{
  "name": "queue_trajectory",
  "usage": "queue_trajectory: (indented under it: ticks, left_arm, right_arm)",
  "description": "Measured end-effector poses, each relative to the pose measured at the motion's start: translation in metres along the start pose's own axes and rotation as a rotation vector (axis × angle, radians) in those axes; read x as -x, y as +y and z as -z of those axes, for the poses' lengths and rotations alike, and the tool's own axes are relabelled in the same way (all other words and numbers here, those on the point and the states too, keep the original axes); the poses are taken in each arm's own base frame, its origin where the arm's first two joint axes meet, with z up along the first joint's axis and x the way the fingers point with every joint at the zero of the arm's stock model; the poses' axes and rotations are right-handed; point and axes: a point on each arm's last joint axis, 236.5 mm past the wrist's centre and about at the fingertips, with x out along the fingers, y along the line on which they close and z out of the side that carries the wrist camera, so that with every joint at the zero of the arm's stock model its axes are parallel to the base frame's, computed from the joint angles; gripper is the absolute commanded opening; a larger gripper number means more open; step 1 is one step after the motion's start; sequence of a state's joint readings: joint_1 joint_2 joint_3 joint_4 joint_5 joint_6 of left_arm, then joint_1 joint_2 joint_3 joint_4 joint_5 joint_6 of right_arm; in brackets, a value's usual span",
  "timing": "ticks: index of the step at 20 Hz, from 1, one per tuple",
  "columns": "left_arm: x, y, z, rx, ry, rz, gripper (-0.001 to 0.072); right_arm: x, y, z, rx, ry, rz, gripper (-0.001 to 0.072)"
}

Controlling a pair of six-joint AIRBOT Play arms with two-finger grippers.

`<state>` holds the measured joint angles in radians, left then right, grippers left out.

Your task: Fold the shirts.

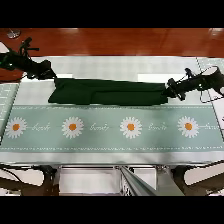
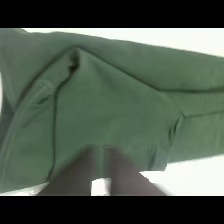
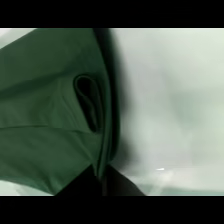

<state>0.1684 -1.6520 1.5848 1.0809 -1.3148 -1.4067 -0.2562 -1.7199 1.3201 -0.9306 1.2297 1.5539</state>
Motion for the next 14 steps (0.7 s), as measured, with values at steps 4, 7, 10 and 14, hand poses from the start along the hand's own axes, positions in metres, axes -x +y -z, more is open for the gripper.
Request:
queue_trajectory:
  ticks: [4, 7, 10, 14]
  left_arm:
    - [-0.005, -0.018, 0.013, -0.052, 0.056, 0.025, 0.0034]
    - [-0.005, -0.040, 0.016, -0.072, 0.053, 0.074, 0.0034]
    - [-0.011, -0.078, 0.028, -0.119, 0.044, 0.133, 0.0034]
    - [-0.043, -0.144, 0.068, -0.220, 0.062, 0.183, 0.0034]
  right_arm:
    - [0.048, 0.015, 0.016, 0.113, -0.058, 0.052, 0.0019]
    - [0.085, 0.029, 0.044, 0.199, -0.129, 0.067, 0.0019]
    - [0.121, 0.042, 0.087, 0.273, -0.227, 0.061, 0.0021]
    - [0.167, 0.061, 0.145, 0.343, -0.376, 0.030, 0.0021]
